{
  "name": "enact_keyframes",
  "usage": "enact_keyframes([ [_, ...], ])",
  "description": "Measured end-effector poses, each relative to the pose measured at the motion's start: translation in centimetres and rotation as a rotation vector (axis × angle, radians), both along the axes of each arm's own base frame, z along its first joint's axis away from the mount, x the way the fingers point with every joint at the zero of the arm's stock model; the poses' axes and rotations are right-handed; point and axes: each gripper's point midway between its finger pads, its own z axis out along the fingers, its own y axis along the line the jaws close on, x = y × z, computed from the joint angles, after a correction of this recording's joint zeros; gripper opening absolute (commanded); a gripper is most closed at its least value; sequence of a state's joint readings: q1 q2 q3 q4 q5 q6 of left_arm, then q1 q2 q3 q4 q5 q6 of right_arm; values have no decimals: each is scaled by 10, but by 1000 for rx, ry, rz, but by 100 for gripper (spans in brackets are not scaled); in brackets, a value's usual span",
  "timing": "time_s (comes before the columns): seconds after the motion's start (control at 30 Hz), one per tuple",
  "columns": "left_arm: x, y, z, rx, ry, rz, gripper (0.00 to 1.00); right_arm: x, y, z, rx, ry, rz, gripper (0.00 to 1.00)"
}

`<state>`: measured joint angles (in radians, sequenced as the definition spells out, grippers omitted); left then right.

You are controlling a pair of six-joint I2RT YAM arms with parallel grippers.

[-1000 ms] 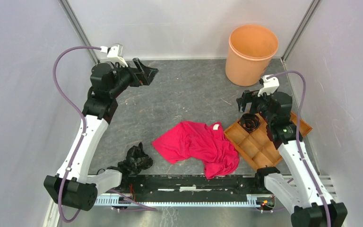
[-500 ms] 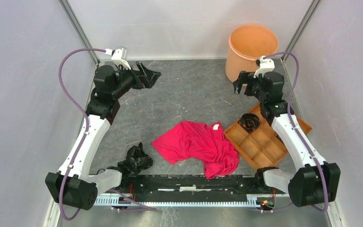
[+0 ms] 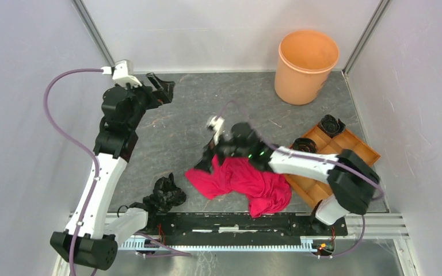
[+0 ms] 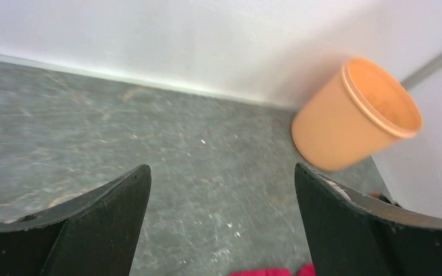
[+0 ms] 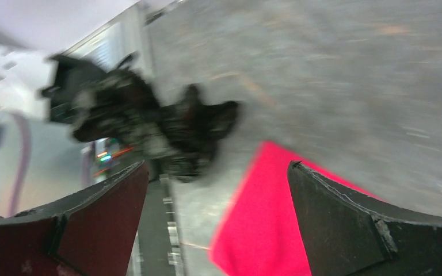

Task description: Put the trash bags into the trash bin

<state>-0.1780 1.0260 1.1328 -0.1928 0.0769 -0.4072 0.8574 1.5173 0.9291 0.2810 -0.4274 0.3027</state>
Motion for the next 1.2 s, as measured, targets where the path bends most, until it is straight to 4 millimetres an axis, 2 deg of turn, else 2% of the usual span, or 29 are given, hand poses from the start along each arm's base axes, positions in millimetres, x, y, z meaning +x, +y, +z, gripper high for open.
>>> enact_keyframes([
  [0.07,-4,15,11,0,-32,75,100,-45,36,-12,21,37,119,98],
  [0.13,-7,25,18,-1,-53,129,100,-86,63,-18,53,81,208,98],
  [0.27,-5,33,17,2,-51,168,100,-122,91,-21,113,155,269,96],
  [0.37,-1,34,9,8,-28,174,100,-133,112,-22,133,191,277,92],
  [0.5,1,37,1,15,-3,185,100,-137,138,-20,120,189,232,76],
  [0.63,1,41,0,16,-1,204,100,-142,163,-15,110,166,199,41],
  [0.73,1,42,0,17,-1,207,100,-146,165,-28,79,173,178,16],
  [0.8,1,42,0,17,-1,207,100,-145,162,-39,51,169,164,6],
  [0.83,1,42,0,17,-1,207,100,-142,159,-44,36,162,153,1],
  [0.9,1,41,0,17,0,206,100,-126,150,-56,12,141,120,0],
  [0.97,3,41,-2,18,5,206,100,-97,134,-67,-9,110,61,0],
  [1.0,3,41,-4,21,11,207,100,-67,118,-71,-14,83,-3,0],
  [1.03,5,42,-7,25,27,213,100,-58,113,-71,-14,76,-23,0],
  [1.07,7,43,-11,30,40,220,100,-35,104,-71,-14,58,-58,0],
  [1.17,13,49,-22,41,80,244,100,42,81,-50,12,-7,-167,0],
  [1.2,14,52,-25,43,90,250,100,71,76,-33,36,-37,-204,0],
])
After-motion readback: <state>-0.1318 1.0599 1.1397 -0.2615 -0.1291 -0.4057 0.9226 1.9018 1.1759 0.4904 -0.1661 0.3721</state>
